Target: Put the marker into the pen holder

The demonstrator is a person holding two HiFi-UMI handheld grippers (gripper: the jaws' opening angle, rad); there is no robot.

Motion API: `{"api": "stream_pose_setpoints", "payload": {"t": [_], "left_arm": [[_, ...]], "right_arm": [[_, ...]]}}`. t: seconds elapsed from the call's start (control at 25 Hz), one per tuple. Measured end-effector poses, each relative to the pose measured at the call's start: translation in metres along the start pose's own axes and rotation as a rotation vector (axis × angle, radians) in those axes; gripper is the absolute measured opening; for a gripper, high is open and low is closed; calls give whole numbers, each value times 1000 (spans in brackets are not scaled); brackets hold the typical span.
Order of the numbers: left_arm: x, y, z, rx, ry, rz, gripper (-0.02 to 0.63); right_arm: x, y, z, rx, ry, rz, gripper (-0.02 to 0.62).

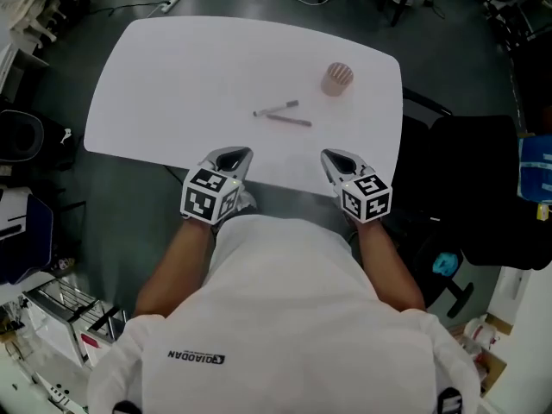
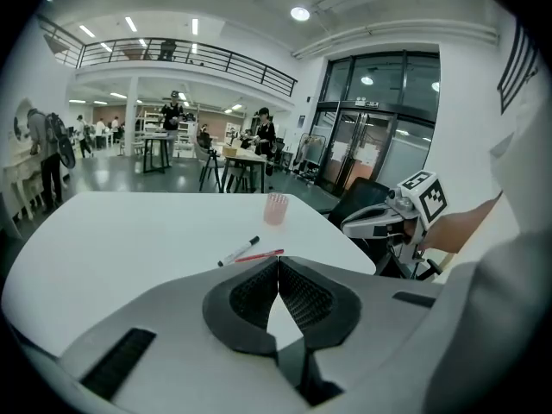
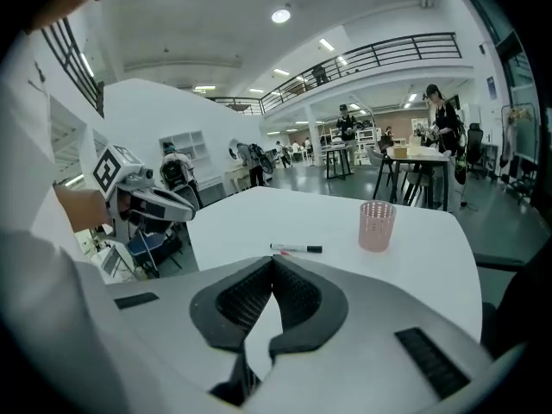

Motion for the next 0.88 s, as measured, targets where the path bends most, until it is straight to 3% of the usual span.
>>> {"api": "stream_pose_setpoints", "payload": {"t": [0.36,0.52,0.64,0.88], "left_arm": [[9,49,36,94,122,85,28],[6,49,42,108,115,22,28],[-4,52,41,76,121,-1,28],[-9,55,40,19,77,-122,28]], "right_arm": [[-9,-16,73,147,203,-160,18],[-11,-37,90,171,295,-240,18],[-18,-57,106,162,362,-297,18],[-22,-83,142,140,475,-475,42]]}}
Point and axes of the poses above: the fingertips, and each gripper's own axes: z forward along the fingers, y to its left, x out of its underside, the point moved 10 cm from there along -z, backward along the fingers, and after that the axes turned 14 degrees about y, right-handed, at the moved point
